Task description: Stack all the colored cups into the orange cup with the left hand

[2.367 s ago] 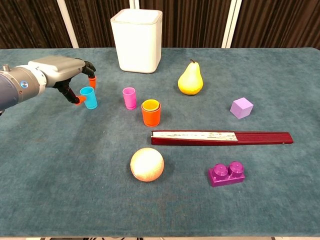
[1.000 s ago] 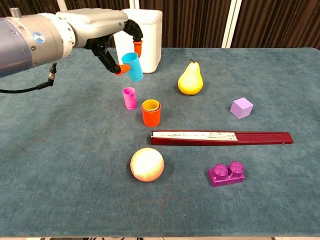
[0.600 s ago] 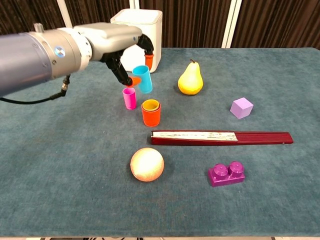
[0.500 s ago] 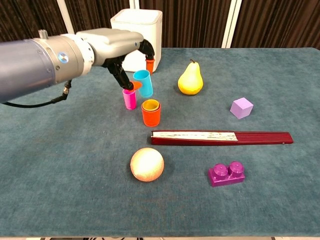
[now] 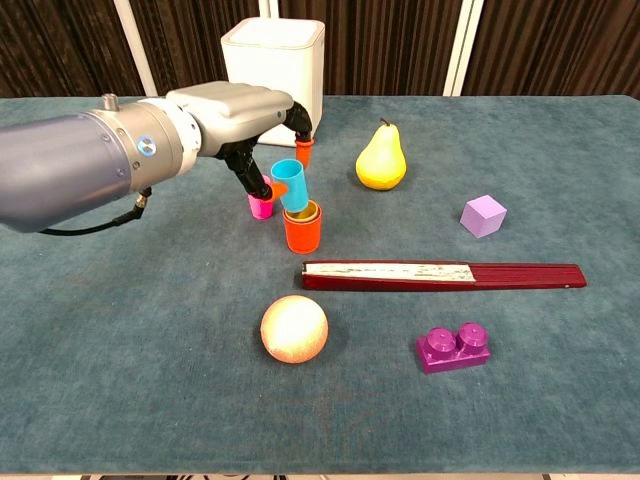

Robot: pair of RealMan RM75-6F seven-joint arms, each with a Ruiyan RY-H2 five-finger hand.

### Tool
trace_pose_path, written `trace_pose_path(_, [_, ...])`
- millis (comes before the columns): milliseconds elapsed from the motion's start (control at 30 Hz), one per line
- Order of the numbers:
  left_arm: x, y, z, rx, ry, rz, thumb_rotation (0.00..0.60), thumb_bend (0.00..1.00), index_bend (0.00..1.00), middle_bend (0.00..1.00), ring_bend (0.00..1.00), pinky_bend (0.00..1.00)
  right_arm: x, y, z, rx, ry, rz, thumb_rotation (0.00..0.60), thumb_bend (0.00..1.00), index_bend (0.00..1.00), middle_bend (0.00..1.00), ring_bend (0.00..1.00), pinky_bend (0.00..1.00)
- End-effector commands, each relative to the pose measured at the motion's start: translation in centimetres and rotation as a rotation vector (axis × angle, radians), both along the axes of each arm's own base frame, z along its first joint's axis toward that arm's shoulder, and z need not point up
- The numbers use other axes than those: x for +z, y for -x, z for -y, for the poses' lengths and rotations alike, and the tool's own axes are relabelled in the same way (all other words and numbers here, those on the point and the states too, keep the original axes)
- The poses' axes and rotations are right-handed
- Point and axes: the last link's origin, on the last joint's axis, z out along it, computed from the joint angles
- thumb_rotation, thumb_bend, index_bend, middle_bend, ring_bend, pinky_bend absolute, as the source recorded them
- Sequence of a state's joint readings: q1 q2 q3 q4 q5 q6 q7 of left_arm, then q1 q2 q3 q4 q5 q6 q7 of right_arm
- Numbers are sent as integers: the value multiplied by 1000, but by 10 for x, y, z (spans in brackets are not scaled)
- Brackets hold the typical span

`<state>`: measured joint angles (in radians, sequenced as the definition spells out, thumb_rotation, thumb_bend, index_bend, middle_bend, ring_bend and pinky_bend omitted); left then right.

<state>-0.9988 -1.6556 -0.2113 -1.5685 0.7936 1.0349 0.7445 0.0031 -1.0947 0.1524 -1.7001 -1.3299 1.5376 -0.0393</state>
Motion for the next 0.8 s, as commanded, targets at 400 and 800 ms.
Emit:
trace_pose_path(400, [-14,2,2,-6,20,-7,600,367,373,131,0,0,0,0,0,4,1,2,600,430,36,0,63,0])
trace_pose_path(800, [-6,13,-2,22,4,-84,600,297,53,111,0,0,1,0,0,2,2,0,600,430,36,0,63,0])
